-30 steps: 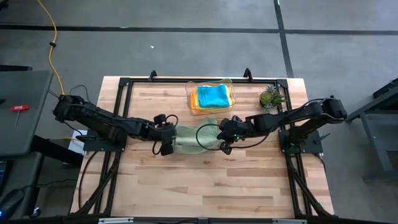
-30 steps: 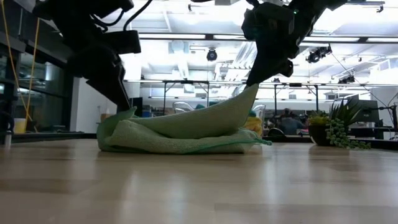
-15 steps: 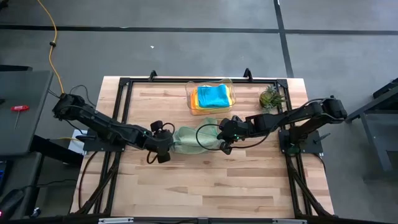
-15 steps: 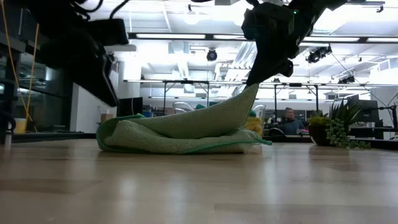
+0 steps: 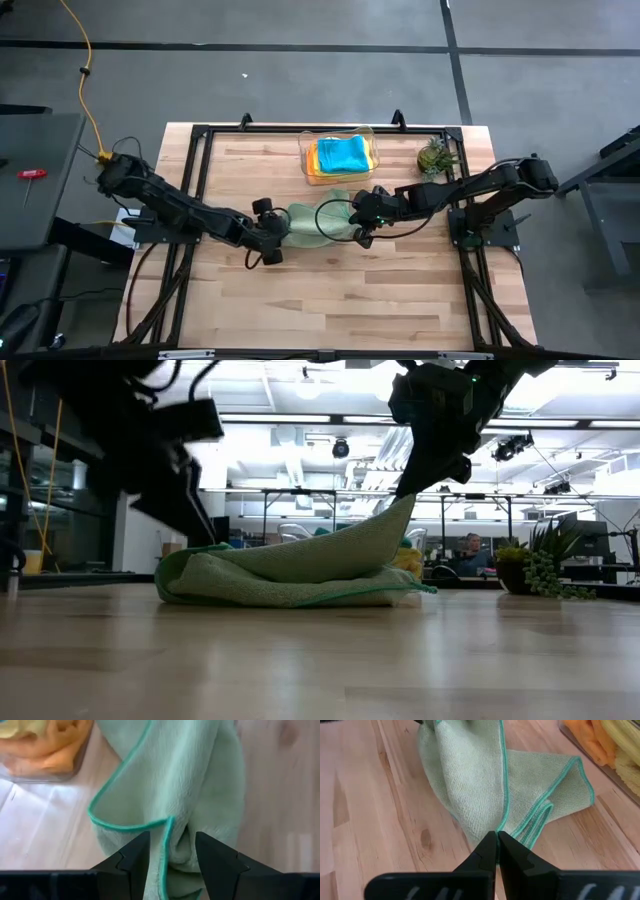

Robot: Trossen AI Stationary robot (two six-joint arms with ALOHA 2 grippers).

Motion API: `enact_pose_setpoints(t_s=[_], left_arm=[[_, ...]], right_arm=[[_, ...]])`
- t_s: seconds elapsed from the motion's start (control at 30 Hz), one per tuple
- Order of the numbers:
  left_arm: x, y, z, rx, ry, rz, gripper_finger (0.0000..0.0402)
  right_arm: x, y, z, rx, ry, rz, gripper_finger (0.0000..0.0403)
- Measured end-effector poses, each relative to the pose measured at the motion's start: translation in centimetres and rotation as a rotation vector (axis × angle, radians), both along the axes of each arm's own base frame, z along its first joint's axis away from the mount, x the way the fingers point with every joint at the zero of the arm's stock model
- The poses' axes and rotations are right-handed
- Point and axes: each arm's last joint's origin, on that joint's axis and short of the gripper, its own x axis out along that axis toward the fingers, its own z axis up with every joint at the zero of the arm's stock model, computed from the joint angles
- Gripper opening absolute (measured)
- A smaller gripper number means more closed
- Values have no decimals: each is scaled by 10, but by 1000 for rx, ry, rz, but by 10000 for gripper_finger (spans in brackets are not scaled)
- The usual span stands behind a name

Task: Fold microfiber towels
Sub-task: Fold the light green microfiber towel

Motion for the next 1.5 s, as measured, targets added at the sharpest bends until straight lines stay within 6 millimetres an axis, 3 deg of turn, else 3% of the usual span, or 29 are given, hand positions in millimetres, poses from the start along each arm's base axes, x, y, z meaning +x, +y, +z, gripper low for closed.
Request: enact_pose_setpoints(t_s=[0.27,0.87,1.27,1.5], left_arm=[[-3,2,-12,81,98,25,147],[-20,13,-9,324,219,111,147],[-28,28,-9,218,204,310,147],[-46,44,20,61,153,365,147]], right_arm=[[0,0,0,1,-6,-1,0],[2,0,1,3,-21,-1,0],[2,0,2,7,-29,-4,0],[2,0,2,6,-28,-2,0]])
